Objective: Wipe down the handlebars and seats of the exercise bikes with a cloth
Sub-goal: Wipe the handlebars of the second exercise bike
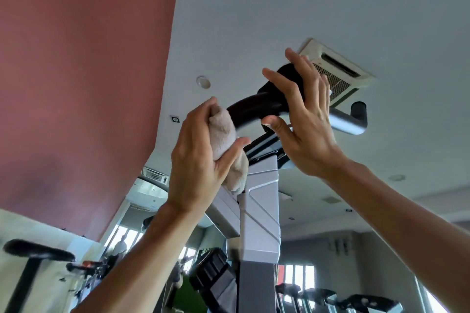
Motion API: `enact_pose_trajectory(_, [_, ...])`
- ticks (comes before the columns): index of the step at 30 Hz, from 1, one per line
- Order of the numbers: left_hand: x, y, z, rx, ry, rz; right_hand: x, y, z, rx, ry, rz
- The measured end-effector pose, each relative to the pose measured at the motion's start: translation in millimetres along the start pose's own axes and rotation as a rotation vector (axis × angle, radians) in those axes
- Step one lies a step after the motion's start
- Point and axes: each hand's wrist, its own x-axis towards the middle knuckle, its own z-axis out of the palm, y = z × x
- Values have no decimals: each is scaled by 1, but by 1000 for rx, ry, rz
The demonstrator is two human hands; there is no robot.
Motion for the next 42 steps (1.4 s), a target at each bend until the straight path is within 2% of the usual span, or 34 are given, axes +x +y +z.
enact_pose_trajectory(5, [57, 28, 8, 241, -106, 373, -2, 2, -12, 235, -92, 4])
enact_pose_trajectory(9, [59, 32, 2, 427, -154, 517, -5, 12, -25, 492, -130, 59])
enact_pose_trajectory(12, [70, 40, -3, 541, -222, 632, -25, 31, -21, 447, -24, 183])
enact_pose_trajectory(15, [83, 53, 2, 607, -329, 738, -49, 46, -18, 318, -66, 305])
enact_pose_trajectory(18, [90, 63, 16, 671, -345, 804, -54, 49, -14, 316, -75, 316])
enact_pose_trajectory(21, [95, 71, 42, 764, -345, 875, -55, 55, -5, 307, 19, 381])
enact_pose_trajectory(25, [99, 78, 84, 882, -328, 969, -70, 80, -1, 257, 120, 606])
enact_pose_trajectory(28, [98, 82, 115, 957, -346, 1046, -85, 104, -7, 320, 113, 752])
enact_pose_trajectory(32, [94, 91, 134, 936, -371, 1033, -103, 122, -10, 353, 40, 693])
enact_pose_trajectory(37, [96, 86, 100, 932, -384, 1053, -108, 132, -12, 375, 39, 638])
enact_pose_trajectory(42, [89, 98, 151, 1043, -451, 1001, -110, 139, -16, 397, 58, 600])
